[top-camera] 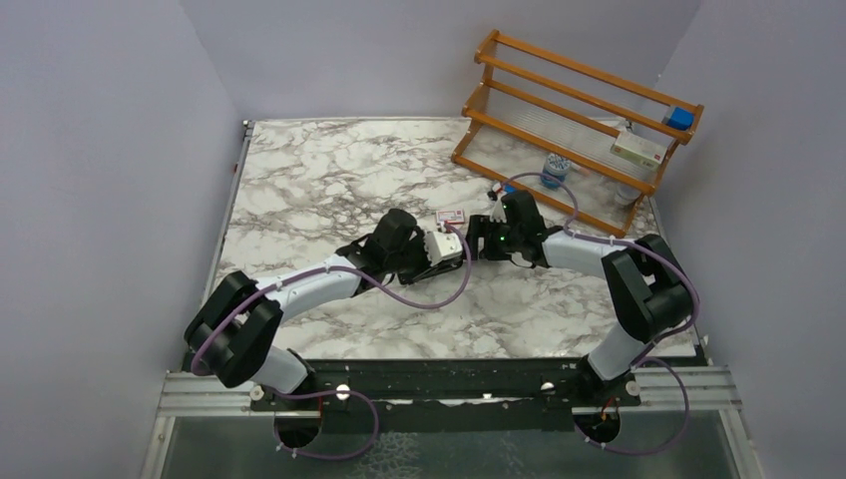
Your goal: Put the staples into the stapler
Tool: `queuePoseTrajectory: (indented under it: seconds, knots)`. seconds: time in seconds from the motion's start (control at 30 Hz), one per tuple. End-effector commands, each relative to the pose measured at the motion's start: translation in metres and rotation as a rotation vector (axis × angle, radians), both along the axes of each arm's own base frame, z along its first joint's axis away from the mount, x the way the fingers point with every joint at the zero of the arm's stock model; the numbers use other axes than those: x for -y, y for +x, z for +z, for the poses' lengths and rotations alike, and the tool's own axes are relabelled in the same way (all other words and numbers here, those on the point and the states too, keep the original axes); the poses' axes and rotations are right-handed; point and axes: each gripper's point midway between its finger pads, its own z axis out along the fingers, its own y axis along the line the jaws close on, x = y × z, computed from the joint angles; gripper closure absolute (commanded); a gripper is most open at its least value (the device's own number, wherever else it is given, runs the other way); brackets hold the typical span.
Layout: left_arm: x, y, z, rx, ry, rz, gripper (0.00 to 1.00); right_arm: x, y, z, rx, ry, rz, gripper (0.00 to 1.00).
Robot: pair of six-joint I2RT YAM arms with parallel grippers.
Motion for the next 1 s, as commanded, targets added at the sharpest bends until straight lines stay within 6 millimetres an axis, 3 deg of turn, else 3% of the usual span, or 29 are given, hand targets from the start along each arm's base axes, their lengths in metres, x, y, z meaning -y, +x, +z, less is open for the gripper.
queuePoseTrajectory:
  seconds: [0.0,0.67,0.77,0.97]
  knots:
    - [0.023,-0.002,0.042,0.082,-0.174,-0.058,1.00,0.015,-0.004,-0.028,-0.033,-0.116,-0.021,0.25]
    - [0.019,-0.004,0.058,0.137,-0.310,0.006,1.00,0.018,-0.034,-0.065,-0.127,-0.161,0.009,0.25]
    - [0.016,-0.002,0.047,0.124,-0.273,0.019,1.00,0.020,-0.029,-0.055,-0.094,-0.158,-0.008,0.25]
    - [0.010,-0.003,0.011,0.051,-0.123,0.003,1.00,0.029,-0.005,-0.014,0.041,-0.174,-0.105,0.25]
